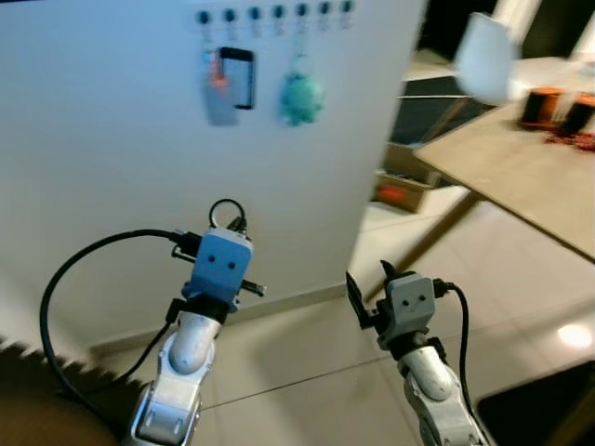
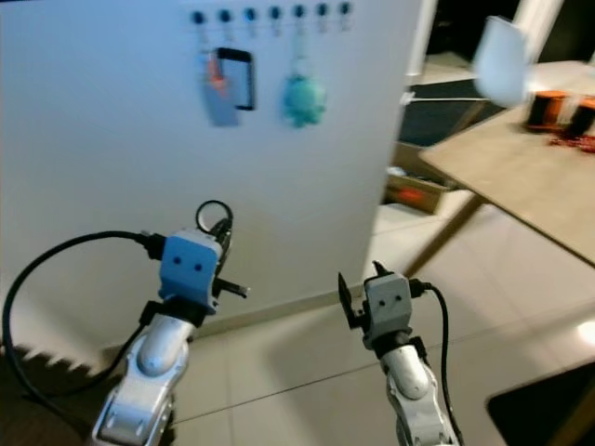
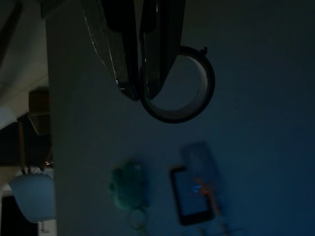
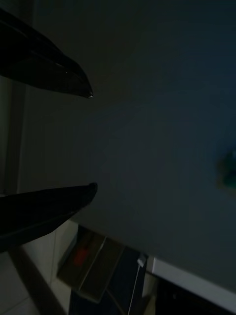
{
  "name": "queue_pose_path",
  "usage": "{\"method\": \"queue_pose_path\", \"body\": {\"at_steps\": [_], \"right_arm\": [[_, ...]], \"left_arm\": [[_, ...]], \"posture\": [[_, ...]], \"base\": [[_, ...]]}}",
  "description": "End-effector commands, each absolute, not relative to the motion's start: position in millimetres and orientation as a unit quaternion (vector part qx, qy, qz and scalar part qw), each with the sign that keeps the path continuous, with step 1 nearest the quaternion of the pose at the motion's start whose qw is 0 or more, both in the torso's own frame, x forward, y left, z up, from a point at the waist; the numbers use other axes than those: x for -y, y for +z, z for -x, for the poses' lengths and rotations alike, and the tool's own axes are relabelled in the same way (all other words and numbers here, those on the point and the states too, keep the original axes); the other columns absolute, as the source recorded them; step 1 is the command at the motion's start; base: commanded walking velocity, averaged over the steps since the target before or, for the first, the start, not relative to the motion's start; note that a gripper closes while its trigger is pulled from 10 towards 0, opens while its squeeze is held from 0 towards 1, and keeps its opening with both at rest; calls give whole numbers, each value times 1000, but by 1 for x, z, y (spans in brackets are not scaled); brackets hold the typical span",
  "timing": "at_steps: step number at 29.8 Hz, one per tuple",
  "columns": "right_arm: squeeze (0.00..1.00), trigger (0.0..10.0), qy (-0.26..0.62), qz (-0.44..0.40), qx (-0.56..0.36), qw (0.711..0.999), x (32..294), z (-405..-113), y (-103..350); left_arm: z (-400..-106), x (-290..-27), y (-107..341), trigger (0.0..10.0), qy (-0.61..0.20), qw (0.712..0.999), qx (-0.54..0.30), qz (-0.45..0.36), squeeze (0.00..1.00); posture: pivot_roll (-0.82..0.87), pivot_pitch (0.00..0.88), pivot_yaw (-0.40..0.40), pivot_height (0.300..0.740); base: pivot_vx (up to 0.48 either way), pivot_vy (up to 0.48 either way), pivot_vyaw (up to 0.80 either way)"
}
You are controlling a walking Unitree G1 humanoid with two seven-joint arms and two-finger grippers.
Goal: Hang keys on a hook
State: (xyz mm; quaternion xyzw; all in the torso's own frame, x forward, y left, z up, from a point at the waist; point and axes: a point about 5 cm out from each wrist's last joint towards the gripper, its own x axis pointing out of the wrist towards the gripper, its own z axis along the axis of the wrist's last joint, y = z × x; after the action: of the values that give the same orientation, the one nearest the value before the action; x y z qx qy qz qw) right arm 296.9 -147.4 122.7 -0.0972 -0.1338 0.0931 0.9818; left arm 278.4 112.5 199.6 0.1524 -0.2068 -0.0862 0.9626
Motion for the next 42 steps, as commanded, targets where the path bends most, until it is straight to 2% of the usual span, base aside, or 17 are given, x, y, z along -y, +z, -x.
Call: {"method": "queue_pose_path", "body": {"at_steps": [1,8,29,42], "right_arm": [[0,10000,92,96,124,983,148,-295,117],[0,10000,89,98,125,983,149,-295,118],[0,10000,90,88,123,984,149,-296,117],[0,10000,92,88,123,984,148,-296,117]], "left_arm": [[-278,-113,197,10000,-88,963,201,-158,0],[-279,-112,197,10000,-89,962,203,-159,0],[-280,-107,195,10000,-102,960,195,-173,0],[-279,-108,194,10000,-102,960,193,-177,0]], "posture": [[107,169,-12,740],[106,168,-13,740],[107,158,-15,740],[108,162,-14,740]], "base": [[0,0,788],[0,0,716],[0,0,0],[0,-446,0]]}}
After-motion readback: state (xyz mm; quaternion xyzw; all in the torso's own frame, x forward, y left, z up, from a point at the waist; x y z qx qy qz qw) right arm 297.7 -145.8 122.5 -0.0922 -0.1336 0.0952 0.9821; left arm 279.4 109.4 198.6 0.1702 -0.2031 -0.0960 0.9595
